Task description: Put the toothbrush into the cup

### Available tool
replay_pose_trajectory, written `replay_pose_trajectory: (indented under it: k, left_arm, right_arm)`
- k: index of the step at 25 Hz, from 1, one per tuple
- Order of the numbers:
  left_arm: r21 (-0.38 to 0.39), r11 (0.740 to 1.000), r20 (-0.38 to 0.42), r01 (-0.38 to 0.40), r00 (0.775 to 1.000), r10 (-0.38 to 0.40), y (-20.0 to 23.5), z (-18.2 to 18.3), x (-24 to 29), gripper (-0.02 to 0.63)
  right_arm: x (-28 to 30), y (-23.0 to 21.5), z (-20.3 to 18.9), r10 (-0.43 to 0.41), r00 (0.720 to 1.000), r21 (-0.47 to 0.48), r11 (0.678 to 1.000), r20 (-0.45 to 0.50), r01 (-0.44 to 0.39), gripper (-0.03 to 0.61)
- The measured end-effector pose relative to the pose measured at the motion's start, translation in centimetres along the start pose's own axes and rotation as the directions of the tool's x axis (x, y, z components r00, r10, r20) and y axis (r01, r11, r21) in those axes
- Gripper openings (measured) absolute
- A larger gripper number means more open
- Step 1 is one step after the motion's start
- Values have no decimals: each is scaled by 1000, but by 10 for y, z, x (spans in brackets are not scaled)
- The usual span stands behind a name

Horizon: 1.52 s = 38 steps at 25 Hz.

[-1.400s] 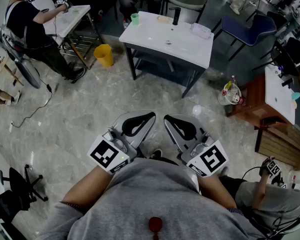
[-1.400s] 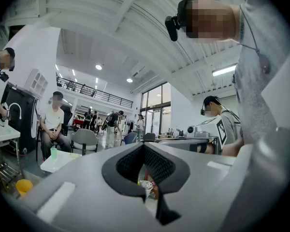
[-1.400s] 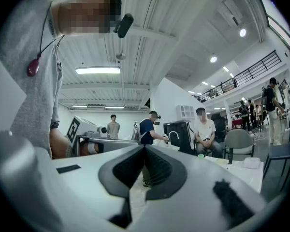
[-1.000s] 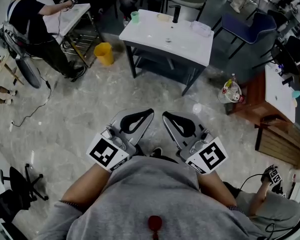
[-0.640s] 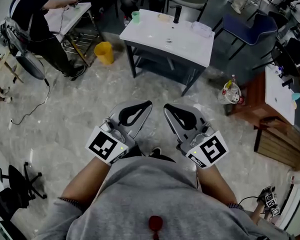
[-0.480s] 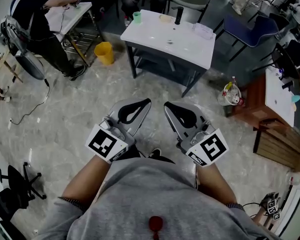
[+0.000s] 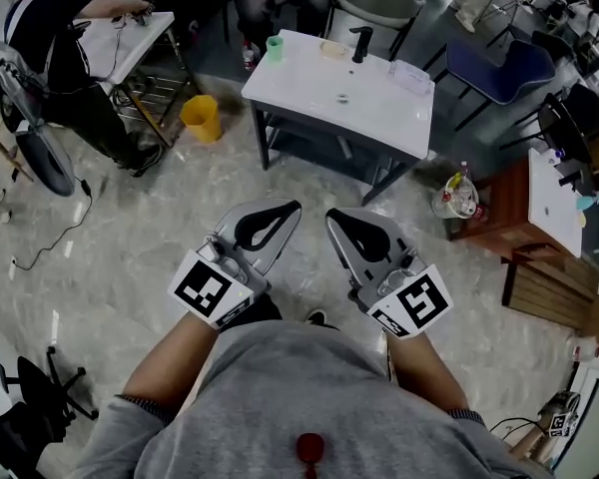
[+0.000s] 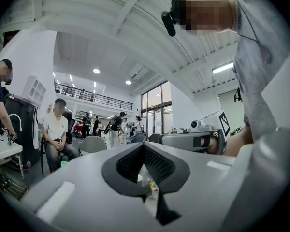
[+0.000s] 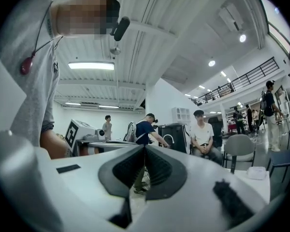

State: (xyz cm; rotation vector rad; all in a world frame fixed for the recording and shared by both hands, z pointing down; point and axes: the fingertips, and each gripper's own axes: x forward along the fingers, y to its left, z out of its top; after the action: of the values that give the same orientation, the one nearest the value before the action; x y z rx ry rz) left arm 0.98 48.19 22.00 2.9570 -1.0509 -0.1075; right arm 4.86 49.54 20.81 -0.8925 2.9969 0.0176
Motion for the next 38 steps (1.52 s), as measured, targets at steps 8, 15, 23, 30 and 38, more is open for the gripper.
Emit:
replay_pose_trajectory:
  k: [8,15,23,30,38]
  left_arm:
    - [-3,999,6,46,999,-46,77,4,-9,8]
    - [-41,992,-21,119,993,-120,126,-1,-12,8]
    - [-70,983,-25,172,984,-174,175,-6,-12,8]
    - [-50,978,-12,201,979,-202,199,-6,7,8]
    - [-53,981,-52,186,981,-188,220,-14,53,8]
  right_arm:
    - [79,-9,2,-25,1000,9,1000,4,25,14]
    - [134,-22,-3,-79,997,28,996,-11,79,14]
    - [176,-38,-9,-159,987,67,985,-26,160,15]
    - [193,-59,-13,-180,983,55,982,-41,182,15]
    - [203,-113,-18,-160,987,59,985,-17,161,15]
